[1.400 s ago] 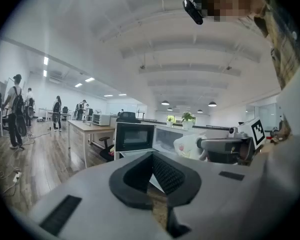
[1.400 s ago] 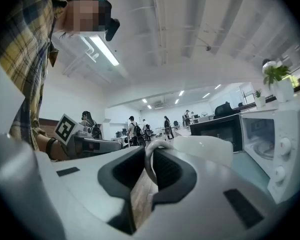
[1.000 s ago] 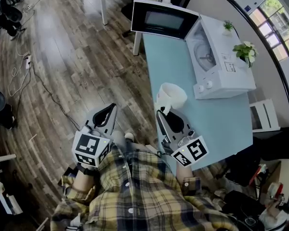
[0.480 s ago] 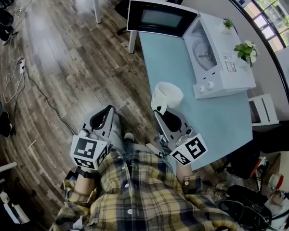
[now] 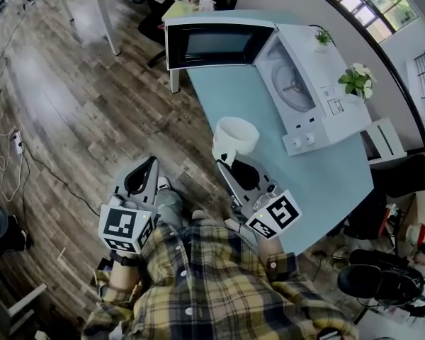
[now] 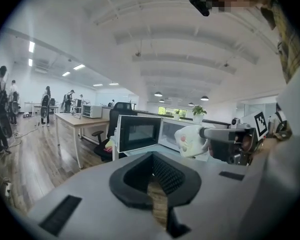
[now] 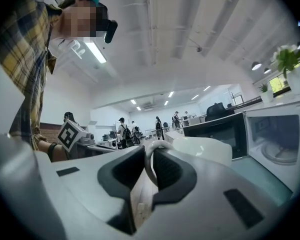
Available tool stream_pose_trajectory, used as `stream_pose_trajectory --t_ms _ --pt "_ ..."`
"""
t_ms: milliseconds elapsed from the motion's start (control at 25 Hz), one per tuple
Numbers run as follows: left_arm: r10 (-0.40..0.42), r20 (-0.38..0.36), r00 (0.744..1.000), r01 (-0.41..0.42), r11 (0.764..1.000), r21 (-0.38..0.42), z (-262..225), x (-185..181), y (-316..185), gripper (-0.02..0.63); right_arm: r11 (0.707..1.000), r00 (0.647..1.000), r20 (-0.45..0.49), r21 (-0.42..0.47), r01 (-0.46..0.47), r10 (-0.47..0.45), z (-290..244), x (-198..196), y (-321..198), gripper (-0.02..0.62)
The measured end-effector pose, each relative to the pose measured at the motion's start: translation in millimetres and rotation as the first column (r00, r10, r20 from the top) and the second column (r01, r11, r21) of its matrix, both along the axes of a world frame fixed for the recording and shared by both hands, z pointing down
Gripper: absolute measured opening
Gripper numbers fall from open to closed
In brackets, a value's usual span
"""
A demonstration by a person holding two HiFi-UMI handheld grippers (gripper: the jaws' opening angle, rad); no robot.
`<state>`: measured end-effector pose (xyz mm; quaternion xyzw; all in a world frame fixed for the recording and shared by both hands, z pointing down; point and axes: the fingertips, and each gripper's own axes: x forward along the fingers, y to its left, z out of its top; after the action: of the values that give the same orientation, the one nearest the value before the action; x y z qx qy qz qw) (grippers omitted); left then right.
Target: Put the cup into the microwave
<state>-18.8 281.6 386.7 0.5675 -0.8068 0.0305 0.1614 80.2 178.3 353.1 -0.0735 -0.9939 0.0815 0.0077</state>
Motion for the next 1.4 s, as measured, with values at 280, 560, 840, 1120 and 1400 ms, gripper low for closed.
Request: stream_pose_trajectory --t_ms 280,560,840,1120,1400 --pt "0.063 0.014 0.998 -0.063 0.998 0.019 -4 -68 -18 -0.009 0.998 0.998 0.013 0.019 -0.068 0.068 -5 -60 -11 0.057" --pt "0.096 0.009 0.995 -0.096 0.995 0.012 -1 -108 -16 -0.009 0.992 0.992 0.002 0.008 -0.122 0.122 -1 -94 -12 0.057" --pt "0.102 -0.020 0.995 -0.102 0.995 0.005 11 -132 -4 -0.009 0.987 0.987 -0.028 0.002 -0.159 0.159 9 -116 -8 0.057" --pt "0.124 -0.060 0.991 -0.124 0.992 -0.006 24 -145 -9 -0.009 0.983 0.981 -0.072 -0.007 -0.181 0.180 19 -131 -11 0.058" --pt "0.156 -0.069 0.985 -0.157 0.988 -0.011 28 -160 -38 -0.009 0.976 0.974 -0.086 -0.035 -0.213 0.210 27 -146 -38 0.058"
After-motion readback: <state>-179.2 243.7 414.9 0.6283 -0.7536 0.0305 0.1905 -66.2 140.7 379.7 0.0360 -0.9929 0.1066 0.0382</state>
